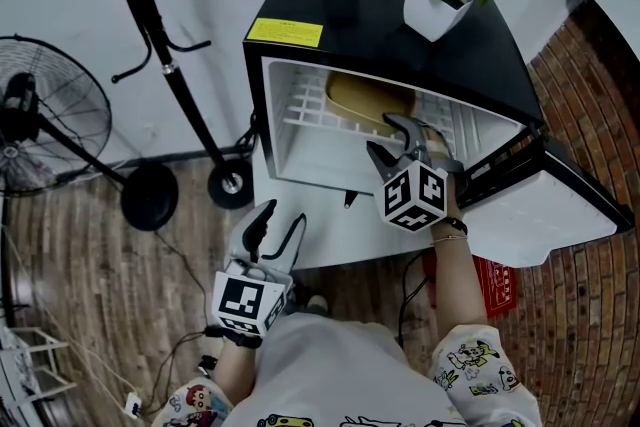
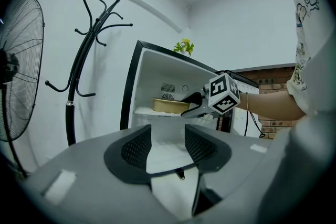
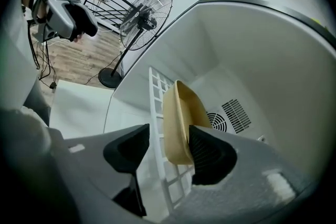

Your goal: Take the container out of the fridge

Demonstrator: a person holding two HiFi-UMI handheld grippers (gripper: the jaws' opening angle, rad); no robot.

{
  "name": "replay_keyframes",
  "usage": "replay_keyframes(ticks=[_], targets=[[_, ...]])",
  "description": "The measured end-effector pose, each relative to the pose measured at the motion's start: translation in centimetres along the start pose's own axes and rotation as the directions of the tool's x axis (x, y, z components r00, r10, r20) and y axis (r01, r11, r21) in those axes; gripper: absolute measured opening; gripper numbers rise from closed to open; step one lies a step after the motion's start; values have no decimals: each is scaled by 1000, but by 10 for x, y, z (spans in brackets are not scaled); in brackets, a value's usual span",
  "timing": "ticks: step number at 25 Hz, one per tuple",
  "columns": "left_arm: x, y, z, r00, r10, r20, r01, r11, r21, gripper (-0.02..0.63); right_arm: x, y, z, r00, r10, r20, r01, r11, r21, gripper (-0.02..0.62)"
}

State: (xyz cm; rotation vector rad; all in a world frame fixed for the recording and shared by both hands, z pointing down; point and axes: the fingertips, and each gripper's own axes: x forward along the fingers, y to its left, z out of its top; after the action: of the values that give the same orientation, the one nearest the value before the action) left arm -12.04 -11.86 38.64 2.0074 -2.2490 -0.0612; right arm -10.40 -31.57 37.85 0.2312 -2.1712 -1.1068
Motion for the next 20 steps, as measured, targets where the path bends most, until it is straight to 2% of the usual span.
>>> replay_keyframes(ticks=[12, 20], targets=[[-3, -1, 3, 1000, 3, 8, -3, 1000, -1, 192, -5, 7, -2, 1000, -4, -11, 3, 999, -33, 174], [-6, 2, 1, 1000, 15, 6, -15, 1000, -4, 192, -5, 9, -8, 999, -13, -32, 12, 999, -40, 101]])
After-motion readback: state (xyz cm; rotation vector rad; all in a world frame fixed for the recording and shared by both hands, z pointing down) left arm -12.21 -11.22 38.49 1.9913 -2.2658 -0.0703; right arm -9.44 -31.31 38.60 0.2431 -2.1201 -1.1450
